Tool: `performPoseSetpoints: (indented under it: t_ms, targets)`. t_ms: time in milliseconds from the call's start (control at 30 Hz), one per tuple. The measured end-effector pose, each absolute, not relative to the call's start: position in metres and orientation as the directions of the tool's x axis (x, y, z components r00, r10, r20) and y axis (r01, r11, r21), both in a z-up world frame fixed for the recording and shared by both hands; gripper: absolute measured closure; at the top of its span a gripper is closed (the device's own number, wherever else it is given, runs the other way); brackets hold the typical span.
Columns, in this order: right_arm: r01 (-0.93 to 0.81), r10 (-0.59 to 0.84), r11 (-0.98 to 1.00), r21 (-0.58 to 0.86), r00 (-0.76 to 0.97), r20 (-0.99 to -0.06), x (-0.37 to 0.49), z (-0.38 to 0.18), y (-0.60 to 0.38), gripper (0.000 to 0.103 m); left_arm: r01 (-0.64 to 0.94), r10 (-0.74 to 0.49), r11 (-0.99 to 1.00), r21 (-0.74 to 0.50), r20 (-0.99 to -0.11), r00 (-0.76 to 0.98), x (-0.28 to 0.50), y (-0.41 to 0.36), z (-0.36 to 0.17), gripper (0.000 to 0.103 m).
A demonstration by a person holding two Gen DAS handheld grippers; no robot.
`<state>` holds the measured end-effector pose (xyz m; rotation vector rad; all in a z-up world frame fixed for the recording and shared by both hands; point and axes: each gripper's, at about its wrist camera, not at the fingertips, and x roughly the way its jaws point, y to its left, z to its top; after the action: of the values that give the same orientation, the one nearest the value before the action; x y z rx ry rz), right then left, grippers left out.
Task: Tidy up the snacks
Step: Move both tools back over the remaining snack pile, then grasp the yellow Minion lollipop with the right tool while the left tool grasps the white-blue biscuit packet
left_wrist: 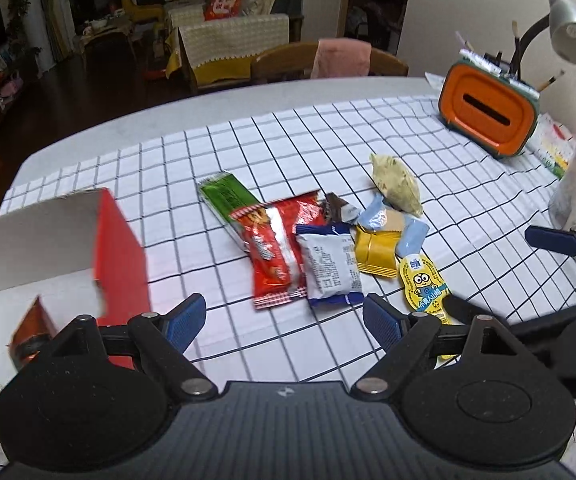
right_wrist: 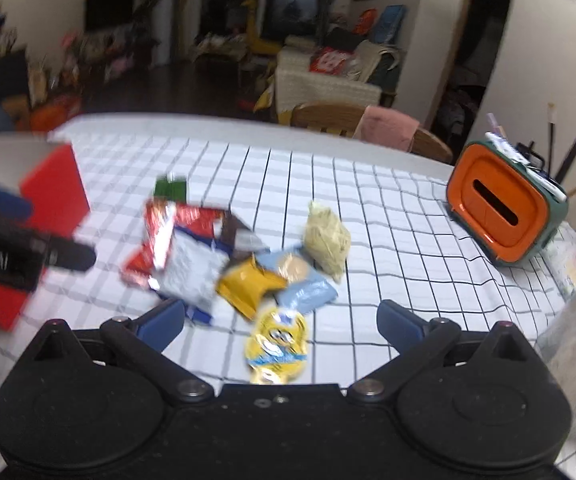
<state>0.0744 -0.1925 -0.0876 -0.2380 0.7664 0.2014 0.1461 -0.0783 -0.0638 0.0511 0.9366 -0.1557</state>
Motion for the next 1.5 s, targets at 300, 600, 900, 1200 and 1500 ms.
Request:
performPoseSetpoints:
  t_ms: [300,600,900,1200,1500]
  targets:
    - [-0.297,0.18,0.955,0.003,0.571,-0.801,0.11,-0.139,-0.219,0.011,0.131,-0.061,0.991,0.011,-0.842,0.536,0.169,-0.108,-0.09,0.017]
    - [-0.312,0.23,0.948,0.068,0.517,-0.825,0.128,-0.159,-0.219,0.021,0.112,0.001,0.991,0.068,-0.859,0.512,0.194,-0.129,-0.106,0.017]
    - [-0.372,0.235,0.927,0.047,0.478,-0.847,0.142,-0.165,-0.216,0.029,0.126,0.048,0.985,0.114,-0.897,0.439,0.221,-0.149,-0.124,0.017]
    - [-0.429,0.243,0.903,0.025,0.463,-0.853,0.142,-0.16,-0.22,0.052,0.136,0.096,0.977,0.162,-0.913,0.396,0.236,-0.164,-0.14,0.017]
    - [-0.397,0.278,0.913,0.093,0.44,-0.854,0.142,-0.157,-0.238,0.052,0.118,0.132,0.975,0.191,-0.914,0.384,0.246,-0.165,-0.152,0.018]
